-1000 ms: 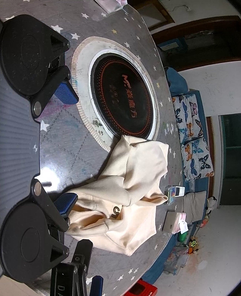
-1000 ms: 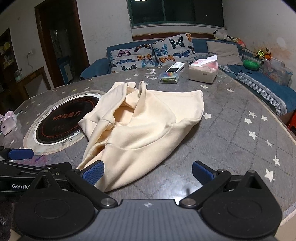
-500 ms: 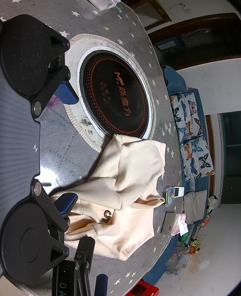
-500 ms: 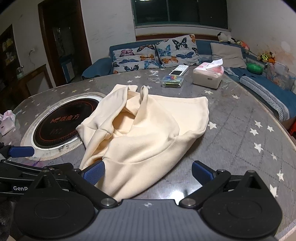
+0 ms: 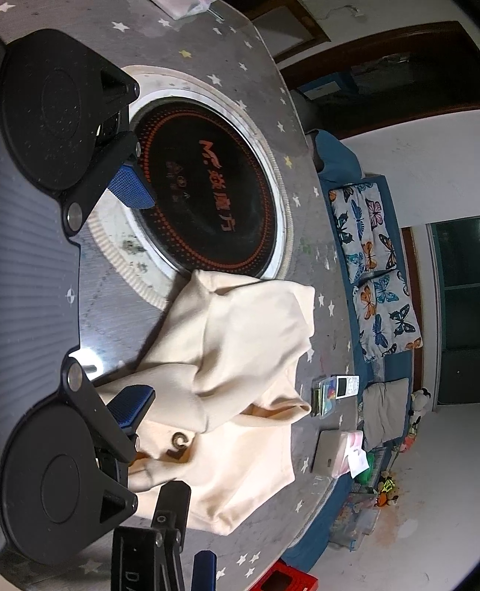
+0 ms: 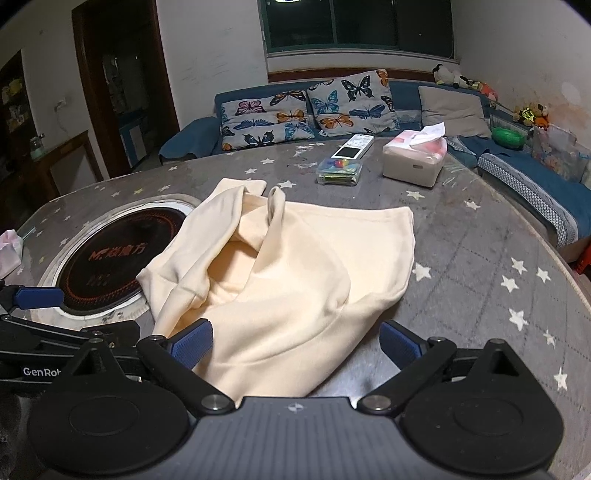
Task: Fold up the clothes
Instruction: 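Move both tools toward the crumpled cream shirt, approaching its collar edge, then close the right gripper on the shirt edge while the left gripper grasps the shirt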
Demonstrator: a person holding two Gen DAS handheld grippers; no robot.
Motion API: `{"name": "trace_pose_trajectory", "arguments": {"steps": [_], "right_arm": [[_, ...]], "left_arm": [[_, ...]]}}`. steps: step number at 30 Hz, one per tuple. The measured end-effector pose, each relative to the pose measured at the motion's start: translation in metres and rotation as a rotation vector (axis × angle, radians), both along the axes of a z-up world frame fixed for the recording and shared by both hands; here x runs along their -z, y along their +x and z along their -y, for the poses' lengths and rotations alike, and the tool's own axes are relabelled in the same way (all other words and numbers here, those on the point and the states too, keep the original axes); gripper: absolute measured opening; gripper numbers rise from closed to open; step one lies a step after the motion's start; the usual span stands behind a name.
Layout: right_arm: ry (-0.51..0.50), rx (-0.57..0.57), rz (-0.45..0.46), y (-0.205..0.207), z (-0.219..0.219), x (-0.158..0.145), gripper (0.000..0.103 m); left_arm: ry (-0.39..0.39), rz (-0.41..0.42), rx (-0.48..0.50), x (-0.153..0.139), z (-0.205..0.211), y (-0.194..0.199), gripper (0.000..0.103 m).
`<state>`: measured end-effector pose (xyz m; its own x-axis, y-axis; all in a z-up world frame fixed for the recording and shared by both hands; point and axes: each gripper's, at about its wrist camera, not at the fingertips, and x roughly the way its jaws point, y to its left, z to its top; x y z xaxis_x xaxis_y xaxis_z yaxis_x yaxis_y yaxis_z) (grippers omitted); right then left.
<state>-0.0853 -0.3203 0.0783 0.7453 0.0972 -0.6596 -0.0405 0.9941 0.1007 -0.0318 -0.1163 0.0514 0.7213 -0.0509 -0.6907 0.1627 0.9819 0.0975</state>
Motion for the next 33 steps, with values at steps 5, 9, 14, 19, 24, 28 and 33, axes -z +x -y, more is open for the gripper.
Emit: {"name": "trace_pose_trajectory", "arguments": {"steps": [5, 9, 14, 19, 24, 28, 33], "right_arm": [[-0.011, -0.009, -0.001, 0.014, 0.002, -0.002, 0.097], [-0.012, -0.014, -0.001, 0.027, 0.005, -0.003, 0.095], [-0.021, -0.028, 0.008, 0.046, 0.007, -0.007, 0.093], [-0.024, -0.047, 0.000, 0.074, 0.006, -0.006, 0.089], [-0.017, -0.073, -0.009, 0.103, 0.002, -0.002, 0.083], [-0.009, -0.082, -0.019, 0.125, -0.001, 0.005, 0.078], [0.008, -0.091, -0.039, 0.142, 0.000, 0.014, 0.067]], "left_arm": [[0.002, 0.008, 0.000, -0.003, 0.001, 0.014, 0.103], [0.008, 0.019, 0.006, -0.006, 0.003, 0.026, 0.103], [0.014, 0.039, 0.013, -0.010, 0.007, 0.043, 0.103], [0.005, 0.046, 0.011, -0.014, 0.008, 0.064, 0.103], [-0.022, 0.029, 0.005, -0.017, 0.005, 0.088, 0.102], [-0.048, 0.019, 0.010, -0.017, 0.005, 0.108, 0.095], [-0.091, -0.006, 0.016, -0.016, 0.009, 0.136, 0.087]]}}
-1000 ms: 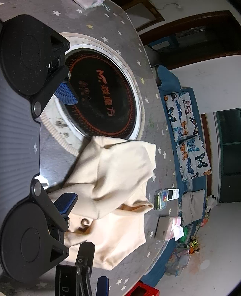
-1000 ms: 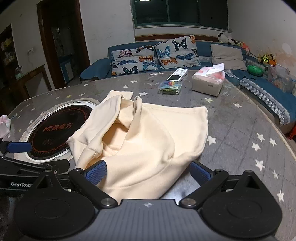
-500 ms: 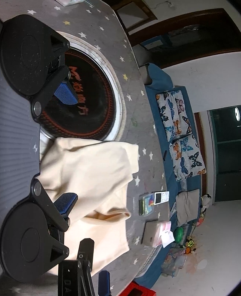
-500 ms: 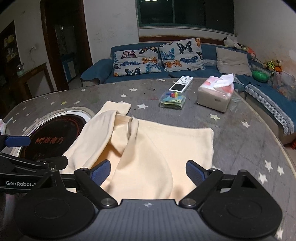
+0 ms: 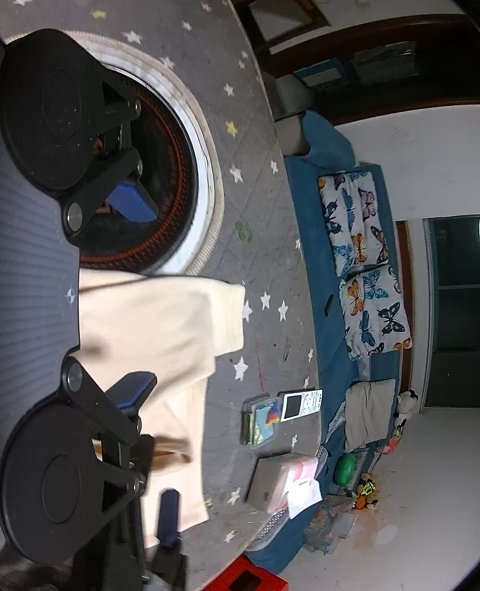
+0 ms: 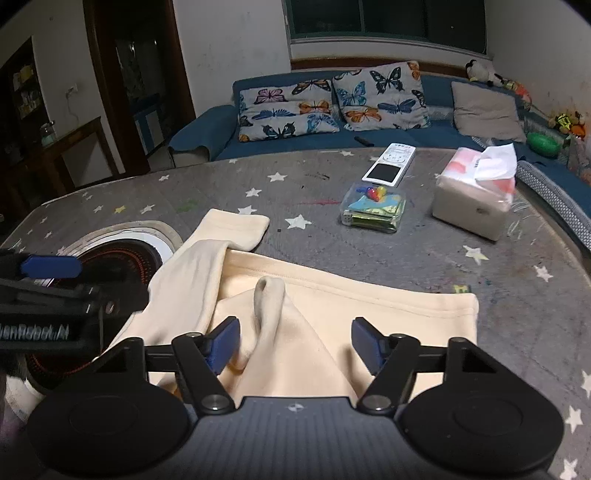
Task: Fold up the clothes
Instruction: 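Close the right gripper on the shirt edge while the left gripper grasps the shirt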
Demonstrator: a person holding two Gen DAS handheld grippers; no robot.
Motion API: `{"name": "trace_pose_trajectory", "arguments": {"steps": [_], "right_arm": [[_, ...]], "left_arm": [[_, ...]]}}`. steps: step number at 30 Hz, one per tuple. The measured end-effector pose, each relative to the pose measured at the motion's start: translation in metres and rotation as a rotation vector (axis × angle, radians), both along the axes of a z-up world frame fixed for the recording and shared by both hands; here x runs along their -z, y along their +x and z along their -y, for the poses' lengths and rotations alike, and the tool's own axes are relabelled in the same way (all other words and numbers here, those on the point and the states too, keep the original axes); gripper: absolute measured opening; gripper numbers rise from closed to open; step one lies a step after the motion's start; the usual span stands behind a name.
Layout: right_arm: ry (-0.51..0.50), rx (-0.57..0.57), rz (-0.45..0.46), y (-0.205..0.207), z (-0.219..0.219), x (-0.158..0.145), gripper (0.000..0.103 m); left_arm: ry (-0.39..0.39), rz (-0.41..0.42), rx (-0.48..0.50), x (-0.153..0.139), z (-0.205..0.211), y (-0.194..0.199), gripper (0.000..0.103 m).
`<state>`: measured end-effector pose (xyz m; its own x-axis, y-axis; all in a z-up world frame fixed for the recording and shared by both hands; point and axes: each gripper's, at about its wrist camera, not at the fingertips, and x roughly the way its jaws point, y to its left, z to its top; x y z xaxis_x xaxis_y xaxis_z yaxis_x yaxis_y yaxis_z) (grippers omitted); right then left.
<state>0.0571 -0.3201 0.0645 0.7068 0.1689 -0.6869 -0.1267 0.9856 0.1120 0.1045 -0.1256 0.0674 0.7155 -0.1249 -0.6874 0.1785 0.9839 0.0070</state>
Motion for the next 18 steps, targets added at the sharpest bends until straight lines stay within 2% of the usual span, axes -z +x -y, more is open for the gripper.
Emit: {"name": "trace_pose_trajectory", "arguments": {"steps": [5, 10, 12, 13, 18], "right_arm": [[0.012, -0.014, -0.010, 0.007, 0.002, 0.006, 0.055], [0.033, -0.030, -0.015, 0.011, 0.004, 0.011, 0.040], [0.039, -0.036, -0.014, 0.012, 0.004, 0.011, 0.031], [0.040, -0.036, -0.011, 0.012, 0.005, 0.011, 0.028], [0.050, -0.029, -0.001, 0.010, 0.012, 0.009, 0.017]], "left_arm": [[-0.024, -0.004, 0.017, 0.001, 0.011, 0.027, 0.087], [-0.017, -0.018, 0.053, 0.007, 0.030, 0.049, 0.087], [0.000, -0.035, 0.053, 0.014, 0.036, 0.057, 0.086], [0.010, -0.042, 0.053, 0.018, 0.039, 0.060, 0.082], [0.003, -0.091, 0.060, 0.032, 0.037, 0.067, 0.038]]}}
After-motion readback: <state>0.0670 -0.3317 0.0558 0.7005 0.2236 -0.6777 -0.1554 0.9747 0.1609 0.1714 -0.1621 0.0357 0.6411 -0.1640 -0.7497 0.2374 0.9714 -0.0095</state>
